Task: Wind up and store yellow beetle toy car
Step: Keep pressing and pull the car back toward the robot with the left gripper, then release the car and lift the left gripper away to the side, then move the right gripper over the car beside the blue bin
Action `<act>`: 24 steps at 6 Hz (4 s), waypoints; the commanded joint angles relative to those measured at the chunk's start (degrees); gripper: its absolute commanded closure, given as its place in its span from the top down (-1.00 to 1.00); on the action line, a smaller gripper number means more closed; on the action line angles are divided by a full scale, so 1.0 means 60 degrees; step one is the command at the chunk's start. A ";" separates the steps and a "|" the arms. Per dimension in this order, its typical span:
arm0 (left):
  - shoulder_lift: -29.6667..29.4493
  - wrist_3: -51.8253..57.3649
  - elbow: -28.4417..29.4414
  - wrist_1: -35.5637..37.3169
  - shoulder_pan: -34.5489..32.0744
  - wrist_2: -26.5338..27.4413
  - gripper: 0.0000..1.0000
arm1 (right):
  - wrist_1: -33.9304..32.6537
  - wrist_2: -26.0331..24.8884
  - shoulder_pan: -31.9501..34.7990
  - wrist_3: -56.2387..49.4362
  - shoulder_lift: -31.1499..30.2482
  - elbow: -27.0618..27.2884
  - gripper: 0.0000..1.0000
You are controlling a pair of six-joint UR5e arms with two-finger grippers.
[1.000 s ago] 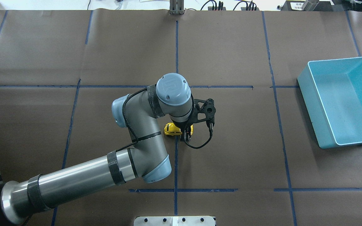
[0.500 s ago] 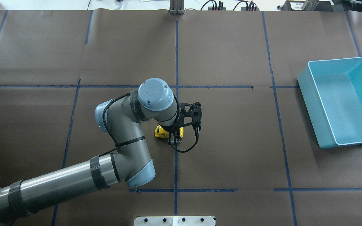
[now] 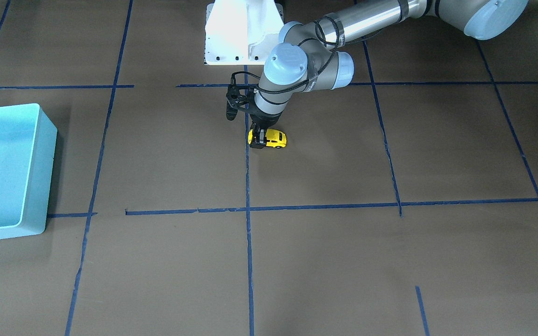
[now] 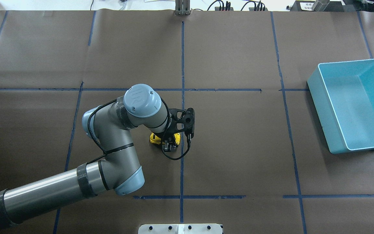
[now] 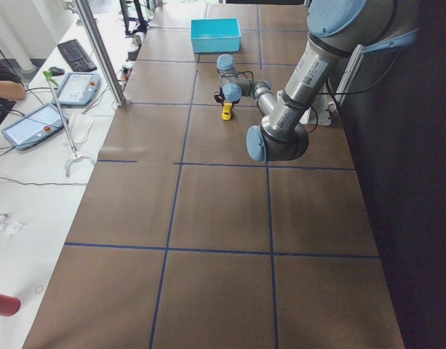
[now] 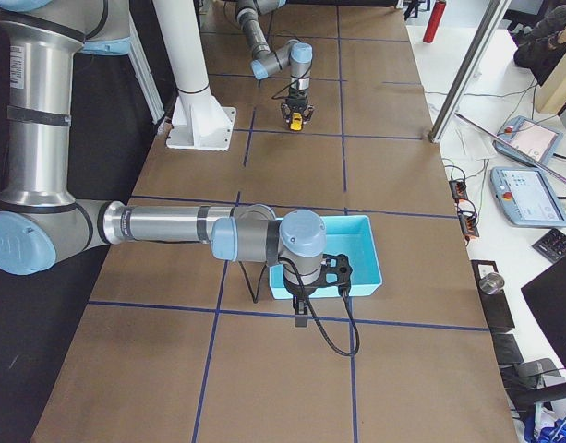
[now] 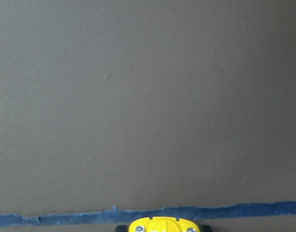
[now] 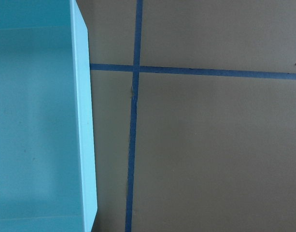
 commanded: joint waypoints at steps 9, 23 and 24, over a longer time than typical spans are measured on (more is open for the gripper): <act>0.4143 0.0001 -0.1063 -0.4345 -0.2425 -0.2218 1.00 | 0.0000 0.0022 0.0014 0.0000 -0.0044 0.0035 1.00; 0.8639 -0.1609 -0.2616 0.2288 -1.0414 -0.4526 1.00 | -0.1386 -0.0520 -0.4578 -0.1181 0.1567 0.4767 1.00; 0.8660 -0.2408 -0.2674 0.2319 -1.0547 -0.4512 1.00 | -0.0942 -0.0810 -0.5267 -0.2666 0.1509 0.4578 1.00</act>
